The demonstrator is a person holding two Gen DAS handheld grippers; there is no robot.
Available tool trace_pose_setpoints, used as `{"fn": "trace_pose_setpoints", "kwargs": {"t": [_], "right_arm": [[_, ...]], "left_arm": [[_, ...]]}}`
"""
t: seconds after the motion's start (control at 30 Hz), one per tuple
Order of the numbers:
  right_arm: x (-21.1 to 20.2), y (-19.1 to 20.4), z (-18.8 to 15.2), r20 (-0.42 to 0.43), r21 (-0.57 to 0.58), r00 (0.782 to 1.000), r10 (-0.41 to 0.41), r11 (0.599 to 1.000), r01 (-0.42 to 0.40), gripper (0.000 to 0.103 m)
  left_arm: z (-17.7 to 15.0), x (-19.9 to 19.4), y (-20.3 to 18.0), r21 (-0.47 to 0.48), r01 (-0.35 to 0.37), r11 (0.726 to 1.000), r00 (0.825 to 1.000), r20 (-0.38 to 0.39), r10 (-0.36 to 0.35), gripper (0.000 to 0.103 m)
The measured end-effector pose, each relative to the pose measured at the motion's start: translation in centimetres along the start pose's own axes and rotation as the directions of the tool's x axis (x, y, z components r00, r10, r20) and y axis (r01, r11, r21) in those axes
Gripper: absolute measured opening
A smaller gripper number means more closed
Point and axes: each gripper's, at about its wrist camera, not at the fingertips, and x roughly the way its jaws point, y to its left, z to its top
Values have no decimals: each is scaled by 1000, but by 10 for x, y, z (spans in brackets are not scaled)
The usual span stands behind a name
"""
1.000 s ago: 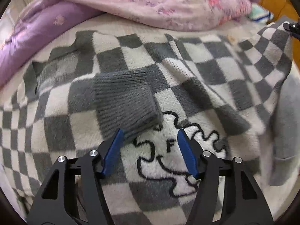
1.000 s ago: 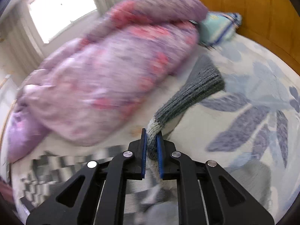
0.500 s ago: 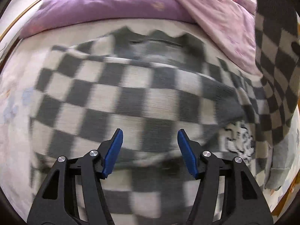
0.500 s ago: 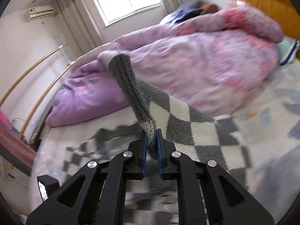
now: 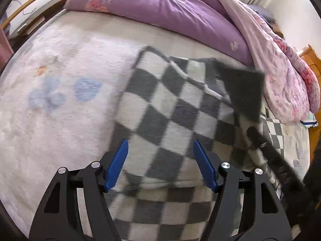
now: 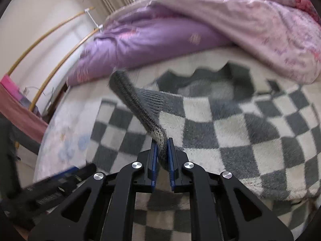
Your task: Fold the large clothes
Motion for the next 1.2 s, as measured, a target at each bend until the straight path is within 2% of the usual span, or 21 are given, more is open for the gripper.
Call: {"fn": "trace_pose_setpoints", "kwargs": {"t": [0.2,0.33,0.53,0.6,0.63,0.67,0.7,0.77,0.87,0.97,1.07,1.13,1.17,1.2], "right_arm": [[32,4,-26,-78,-27,997,-26,999,24,10],[43,7,-41,-102,-36,994,-25,999,22,12],[52,6,-42,-140,-48,990,-5,999,-2,14],[49,4,-38,-153,-26,988,24,999,-28,20],[46,3,-37,-155,-17,987,39,999,-42,30],[42,2,-35,-158,0,985,69,998,-70,44],[40,2,-34,-160,5,984,82,997,-82,49],[27,9,-32,-145,-29,985,91,995,-96,51],[10,11,-29,-110,-78,993,51,995,-60,51],[-5,-7,-22,-78,-84,997,5,996,-12,51],[-14,-45,-15,-63,-59,995,-71,996,68,51],[-20,-80,-12,-61,-5,993,-105,994,105,51],[-24,-98,-11,-58,23,989,-133,991,135,51],[-28,-111,-10,-55,44,987,-154,987,157,51]], "left_arm": [[-9,3,24,-38,-4,999,1000,-14,4,68],[-12,7,16,-17,-4,1000,1000,-6,4,69],[-7,14,-7,21,16,1000,1000,-10,-16,69],[-5,14,-16,35,14,999,1000,-4,-14,69],[-4,14,-19,41,12,999,1000,-3,-12,70],[-3,13,-23,48,7,999,1000,-1,-6,70],[-2,13,-27,59,6,998,1000,-1,-6,70],[-1,10,-34,71,4,997,1000,2,-4,70],[3,12,-46,102,-20,995,1000,-11,21,73],[7,23,-58,125,-25,992,999,-30,29,73],[6,40,-68,146,-22,989,999,-45,29,73],[3,58,-70,168,-58,984,994,-78,72,73],[0,72,-70,192,-103,976,986,-107,125,73],[-1,79,-68,199,-120,973,982,-123,146,72]]}}
